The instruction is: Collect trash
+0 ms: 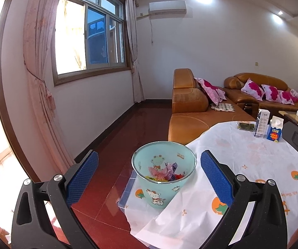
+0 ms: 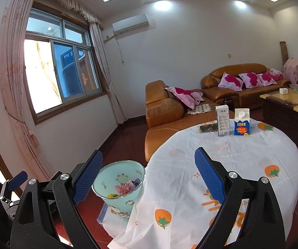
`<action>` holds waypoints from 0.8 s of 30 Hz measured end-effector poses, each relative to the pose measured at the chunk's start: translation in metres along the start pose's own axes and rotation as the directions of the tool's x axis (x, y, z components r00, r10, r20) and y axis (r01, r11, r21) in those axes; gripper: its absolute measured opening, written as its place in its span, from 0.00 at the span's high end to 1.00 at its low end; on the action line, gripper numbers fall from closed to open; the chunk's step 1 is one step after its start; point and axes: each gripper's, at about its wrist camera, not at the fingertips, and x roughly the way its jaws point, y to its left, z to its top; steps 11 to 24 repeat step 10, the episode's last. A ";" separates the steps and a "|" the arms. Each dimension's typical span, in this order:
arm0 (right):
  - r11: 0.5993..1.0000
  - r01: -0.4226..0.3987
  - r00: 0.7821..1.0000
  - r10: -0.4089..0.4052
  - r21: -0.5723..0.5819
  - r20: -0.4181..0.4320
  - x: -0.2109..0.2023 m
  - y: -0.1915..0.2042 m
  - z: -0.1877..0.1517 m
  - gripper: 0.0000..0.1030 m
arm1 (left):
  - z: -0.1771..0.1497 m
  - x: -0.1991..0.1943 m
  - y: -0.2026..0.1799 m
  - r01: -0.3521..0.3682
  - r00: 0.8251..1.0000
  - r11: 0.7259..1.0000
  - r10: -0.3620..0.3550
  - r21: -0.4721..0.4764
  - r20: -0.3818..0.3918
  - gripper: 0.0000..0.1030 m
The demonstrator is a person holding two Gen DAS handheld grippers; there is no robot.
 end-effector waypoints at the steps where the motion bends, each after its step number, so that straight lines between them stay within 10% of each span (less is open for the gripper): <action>1: 1.000 -0.001 1.000 0.001 0.000 0.000 0.000 0.000 0.000 0.13 | 0.000 0.001 0.001 -0.002 1.000 1.000 0.002 -0.003 -0.003 0.06; 24: 1.000 0.008 1.000 -0.008 0.005 -0.010 0.003 -0.001 -0.002 0.13 | 0.000 0.001 0.000 -0.006 1.000 1.000 0.006 -0.001 -0.005 0.06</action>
